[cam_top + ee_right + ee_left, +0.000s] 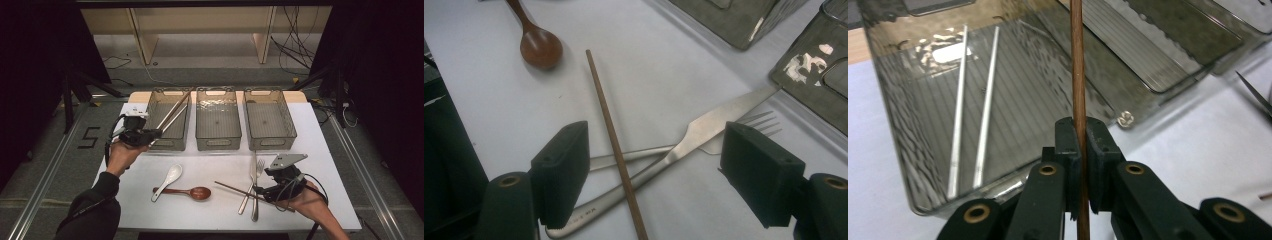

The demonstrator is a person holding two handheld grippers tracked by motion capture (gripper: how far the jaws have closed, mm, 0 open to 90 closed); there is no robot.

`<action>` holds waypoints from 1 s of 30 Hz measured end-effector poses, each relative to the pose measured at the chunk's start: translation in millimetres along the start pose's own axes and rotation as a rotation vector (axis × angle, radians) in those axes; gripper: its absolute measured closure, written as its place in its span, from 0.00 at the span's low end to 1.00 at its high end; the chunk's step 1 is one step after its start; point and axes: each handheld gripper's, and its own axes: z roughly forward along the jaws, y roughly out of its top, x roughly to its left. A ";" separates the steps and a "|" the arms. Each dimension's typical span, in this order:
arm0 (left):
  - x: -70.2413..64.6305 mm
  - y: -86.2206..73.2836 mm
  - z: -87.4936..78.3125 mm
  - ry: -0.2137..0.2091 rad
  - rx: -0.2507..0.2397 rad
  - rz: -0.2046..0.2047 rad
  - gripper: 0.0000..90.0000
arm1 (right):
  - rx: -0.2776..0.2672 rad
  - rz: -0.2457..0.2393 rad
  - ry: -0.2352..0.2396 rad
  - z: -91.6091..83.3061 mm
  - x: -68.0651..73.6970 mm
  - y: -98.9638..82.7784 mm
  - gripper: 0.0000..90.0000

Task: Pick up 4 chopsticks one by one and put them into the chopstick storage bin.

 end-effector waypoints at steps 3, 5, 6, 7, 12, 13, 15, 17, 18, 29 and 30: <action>4.9 3.9 4.1 0.011 0.006 -0.005 0.95 | 0.001 0.001 -0.001 0.1 -0.3 -0.1 0.32; 8.6 6.8 6.7 0.013 0.012 -0.011 0.95 | -0.001 0.000 -0.002 -0.1 -0.3 -0.1 0.32; 10.0 8.1 8.1 0.015 0.012 -0.017 0.95 | -0.001 0.000 -0.002 -0.2 -0.4 -0.2 0.32; 11.8 9.5 9.6 0.017 0.015 -0.019 0.95 | 0.000 0.001 -0.001 -0.3 -0.6 -0.3 0.32; 20.5 16.4 16.7 0.037 0.040 -0.028 0.95 | 0.000 0.001 -0.003 -0.4 -1.1 -0.4 0.32; 22.1 17.9 17.5 0.041 0.045 -0.028 0.95 | -0.002 0.001 -0.002 -0.5 -1.0 -0.3 0.32; 25.4 21.1 19.0 0.048 0.052 -0.035 0.95 | -0.002 0.000 -0.002 -0.5 -1.0 -0.2 0.32; 29.1 23.8 20.9 0.057 0.064 -0.034 0.95 | -0.001 0.000 -0.002 -0.4 -1.2 -0.3 0.32; 30.8 24.9 22.1 0.057 0.063 -0.037 0.95 | -0.001 0.001 -0.002 -0.4 -1.2 -0.3 0.32; 40.5 32.1 37.6 0.076 0.117 -0.054 0.95 | -0.005 0.000 -0.003 -1.1 -0.9 0.2 0.32; 41.4 32.0 39.4 0.078 0.130 -0.047 0.95 | -0.004 0.001 -0.003 -1.1 -0.9 0.2 0.32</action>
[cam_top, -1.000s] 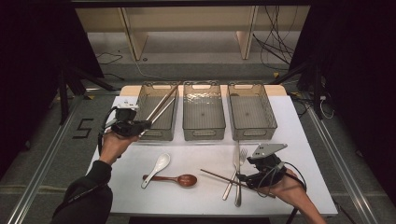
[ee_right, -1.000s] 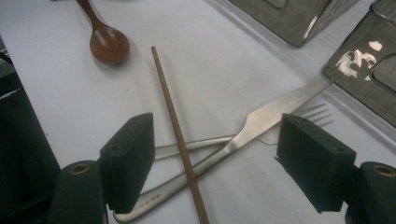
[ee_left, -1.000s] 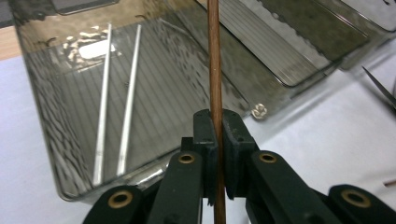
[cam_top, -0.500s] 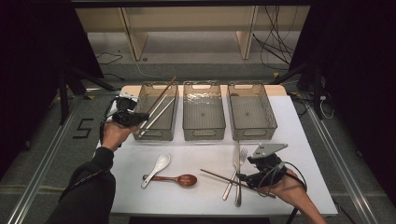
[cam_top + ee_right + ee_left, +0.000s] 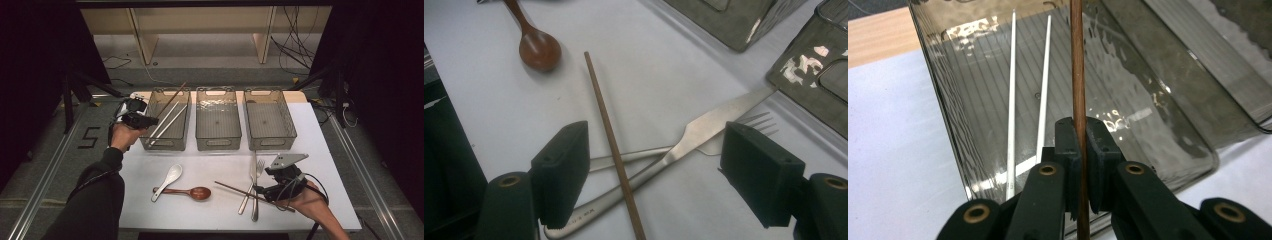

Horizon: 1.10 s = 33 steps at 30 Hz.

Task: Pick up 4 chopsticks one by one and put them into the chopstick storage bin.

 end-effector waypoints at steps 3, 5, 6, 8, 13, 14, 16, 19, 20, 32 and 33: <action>1.2 0.2 6.0 0.004 0.016 -0.006 0.95 | 0.000 0.002 0.000 0.1 -0.5 -0.2 0.32; 1.3 0.3 9.4 0.017 0.015 -0.011 0.94 | 0.000 0.003 0.000 0.1 -0.5 -0.2 0.32; 1.1 0.4 10.5 0.022 0.017 -0.003 0.94 | 0.000 0.002 0.001 0.1 -0.5 -0.1 0.32; -0.3 0.8 12.9 0.043 0.027 0.014 0.94 | -0.001 0.001 0.001 0.1 -0.4 0.0 0.32; 0.3 1.9 15.0 0.061 0.038 -0.006 0.70 | 0.001 0.000 0.003 0.2 -0.3 -0.1 0.32; -0.8 1.8 14.1 0.062 0.033 -0.011 0.63 | 0.000 0.000 0.004 0.1 -0.2 0.0 0.32; -3.2 1.1 9.3 0.035 0.012 -0.019 0.59 | 0.000 0.000 0.005 0.1 -0.1 0.0 0.32; -8.5 -1.1 0.9 0.018 -0.012 -0.008 0.47 | 0.001 -0.001 0.005 0.1 -0.2 0.0 0.32; -10.9 -2.5 -1.6 0.004 -0.023 -0.011 0.43 | 0.001 -0.002 0.005 0.1 -0.1 0.0 0.32; -42.3 -29.0 -39.3 -0.136 -0.105 0.036 0.26 | 0.037 0.000 0.017 2.8 -0.2 -0.9 0.31; -44.9 -31.2 -40.3 -0.138 -0.100 0.053 0.25 | 0.039 -0.002 0.017 2.8 -0.1 -0.8 0.32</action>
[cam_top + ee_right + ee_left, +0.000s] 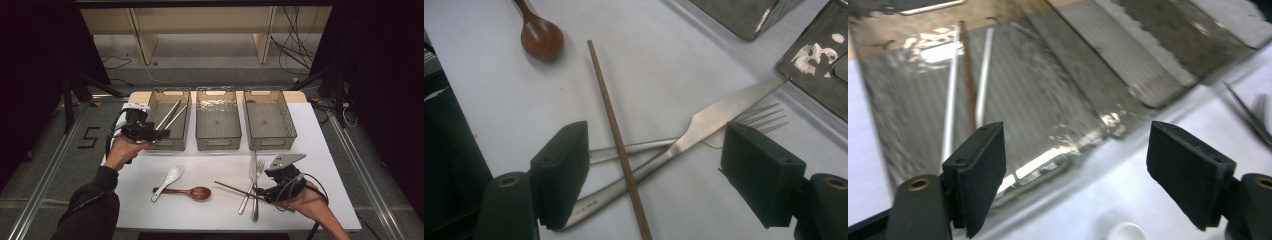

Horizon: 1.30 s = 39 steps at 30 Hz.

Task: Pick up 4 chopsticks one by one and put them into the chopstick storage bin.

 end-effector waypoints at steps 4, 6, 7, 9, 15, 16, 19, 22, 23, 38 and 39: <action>-11.3 -11.3 -2.2 -0.009 0.007 0.026 0.23 | 0.009 -0.004 0.001 -0.1 0.5 -0.3 0.32; -16.4 -16.3 -3.6 -0.029 -0.003 0.024 0.22 | 0.020 -0.007 -0.001 0.5 0.8 -0.5 0.31; -18.5 -18.0 -4.9 -0.038 -0.007 0.025 0.21 | 0.025 -0.013 0.000 0.9 0.6 -0.8 0.31; -22.0 -20.8 -8.3 -0.053 -0.017 0.027 0.20 | 0.033 -0.014 0.000 1.7 0.7 -1.1 0.32; -35.2 -31.4 -15.5 -0.088 -0.049 0.048 0.19 | 0.071 -0.027 0.002 4.4 0.8 -2.6 0.32; -37.2 -32.9 -16.2 -0.090 -0.052 0.054 0.19 | 0.080 -0.028 0.000 4.7 0.8 -2.8 0.32; -42.8 -37.2 -18.3 -0.102 -0.070 0.056 0.19 | 0.101 -0.032 -0.001 6.0 0.9 -3.7 0.32; -47.9 -41.6 -18.7 -0.114 -0.075 0.066 0.19 | 0.131 -0.041 -0.002 7.3 1.0 -4.8 0.34; -49.5 -43.4 -18.5 -0.119 -0.077 0.067 0.19 | 0.139 -0.046 -0.003 8.1 0.7 -5.4 0.34; -66.6 -62.3 -21.2 -0.158 -0.076 0.101 0.18 | 0.321 -0.082 0.013 19.2 0.1 -15.8 0.50; -66.8 -63.5 -21.7 -0.157 -0.078 0.099 0.18 | 0.331 -0.084 0.010 19.9 0.0 -16.4 0.51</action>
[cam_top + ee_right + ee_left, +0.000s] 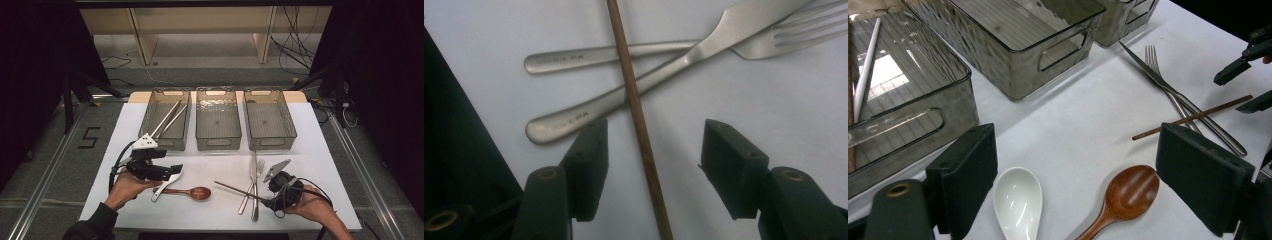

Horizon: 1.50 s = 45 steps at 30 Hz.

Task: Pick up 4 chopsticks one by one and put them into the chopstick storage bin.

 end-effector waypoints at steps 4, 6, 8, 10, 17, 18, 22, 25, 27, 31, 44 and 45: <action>-1.3 -2.9 -1.0 -0.003 -0.001 0.007 0.18 | 0.037 0.005 0.000 2.6 -0.6 -1.7 0.58; -2.1 -3.6 -2.0 -0.004 -0.009 0.001 0.18 | 0.051 0.009 0.001 3.6 -1.2 -2.6 0.62; -3.1 -3.8 -3.5 -0.008 -0.008 0.007 0.18 | 0.065 0.009 -0.002 4.7 -1.8 -3.6 0.65; -4.5 -4.3 -4.2 -0.010 -0.013 0.009 0.18 | 0.073 0.007 0.004 5.6 -2.0 -4.3 0.69; -7.0 -6.6 -5.8 -0.018 -0.010 0.016 0.18 | 0.097 -0.018 0.015 8.8 0.3 -4.1 0.76; -7.0 -6.8 -6.0 -0.020 -0.009 0.018 0.18 | 0.099 -0.018 0.014 9.3 0.6 -4.2 0.77; -8.3 -8.0 -5.6 -0.023 0.002 0.023 0.18 | 0.115 -0.020 0.004 11.2 0.6 -4.1 0.80; -10.2 -8.7 -4.3 -0.025 0.013 0.035 0.18 | 0.136 -0.041 -0.005 13.7 0.7 -4.3 0.84; -11.5 -9.1 -2.8 -0.023 0.020 0.044 0.18 | 0.148 -0.058 -0.013 15.5 1.3 -3.8 0.87; -13.4 -9.7 -1.1 -0.020 0.033 0.061 0.18 | 0.151 -0.098 -0.017 16.0 4.3 -2.3 0.93; -18.9 -11.0 6.3 -0.031 0.083 0.110 0.18 | 0.067 -0.217 -0.031 2.3 17.3 9.1 0.94; -19.5 -10.7 6.9 -0.031 0.083 0.115 0.18 | 0.058 -0.229 -0.032 1.4 19.0 10.8 0.94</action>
